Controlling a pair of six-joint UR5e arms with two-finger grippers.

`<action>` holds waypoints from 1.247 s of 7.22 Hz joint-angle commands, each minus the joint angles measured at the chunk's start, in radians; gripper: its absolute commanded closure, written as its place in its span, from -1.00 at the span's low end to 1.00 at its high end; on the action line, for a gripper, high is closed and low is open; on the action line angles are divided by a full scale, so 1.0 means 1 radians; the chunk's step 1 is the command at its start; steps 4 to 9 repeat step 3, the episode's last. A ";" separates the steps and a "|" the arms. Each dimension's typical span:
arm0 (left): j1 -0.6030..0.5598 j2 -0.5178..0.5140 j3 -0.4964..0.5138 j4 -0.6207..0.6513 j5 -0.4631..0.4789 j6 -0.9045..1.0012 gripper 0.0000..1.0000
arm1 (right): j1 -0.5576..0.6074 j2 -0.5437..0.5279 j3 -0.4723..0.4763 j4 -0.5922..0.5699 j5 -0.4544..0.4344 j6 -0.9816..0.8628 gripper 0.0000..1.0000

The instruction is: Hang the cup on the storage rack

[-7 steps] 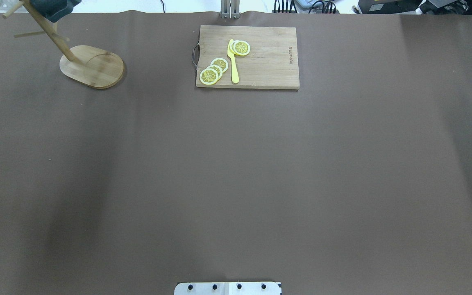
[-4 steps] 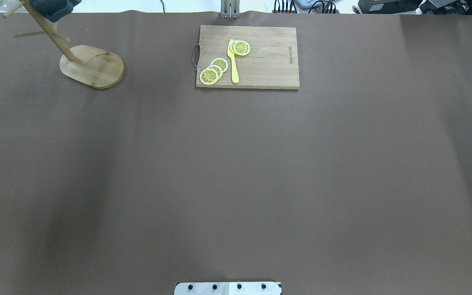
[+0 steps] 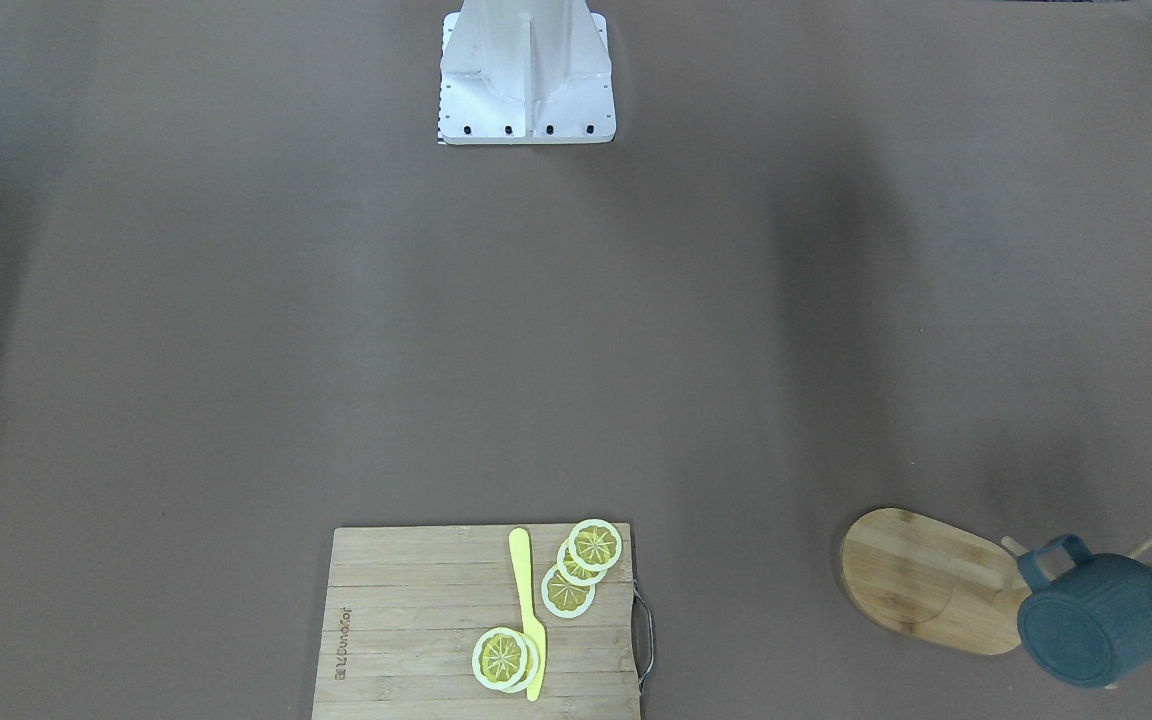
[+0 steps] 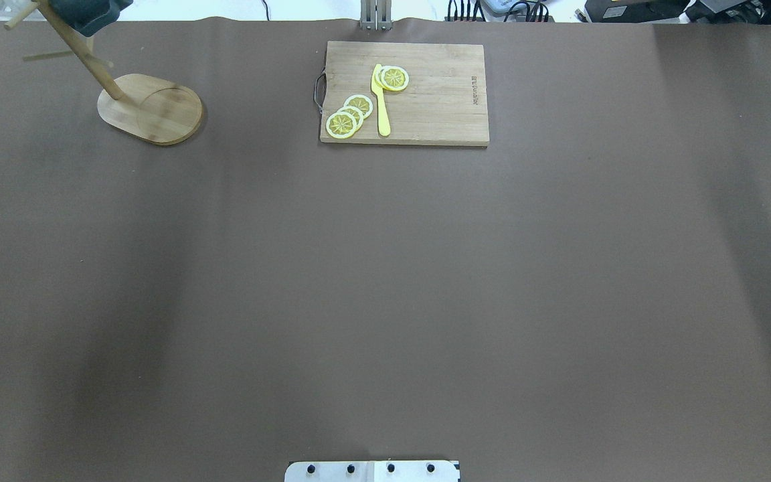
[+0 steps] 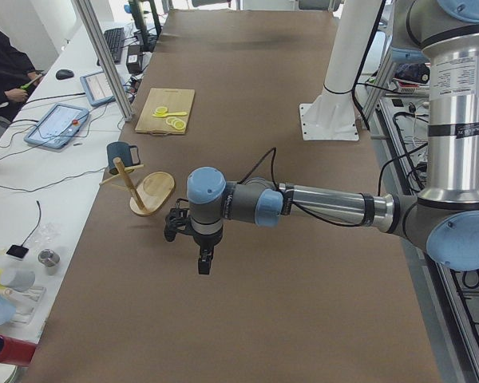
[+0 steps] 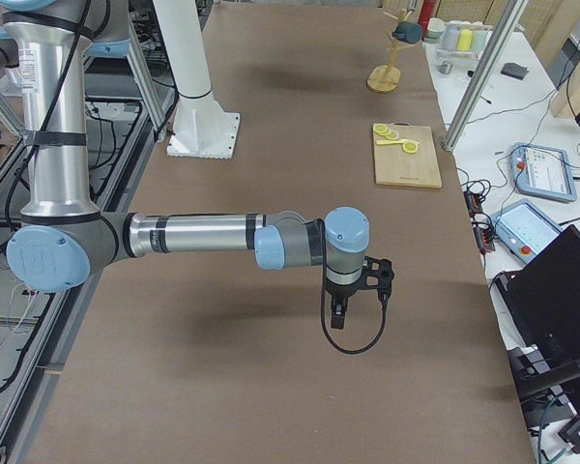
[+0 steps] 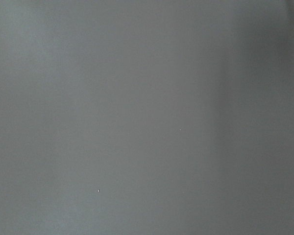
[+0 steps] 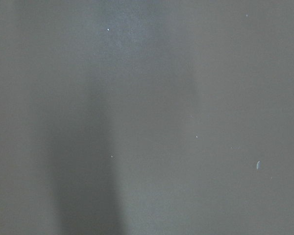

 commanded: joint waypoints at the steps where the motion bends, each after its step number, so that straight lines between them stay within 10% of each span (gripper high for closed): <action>1: 0.000 -0.004 -0.001 0.004 -0.001 0.001 -0.97 | -0.001 -0.002 0.004 -0.002 0.003 0.002 -1.00; 9: 0.000 -0.001 -0.001 0.004 -0.004 0.000 -0.97 | -0.001 -0.002 0.003 -0.002 0.005 0.002 -1.00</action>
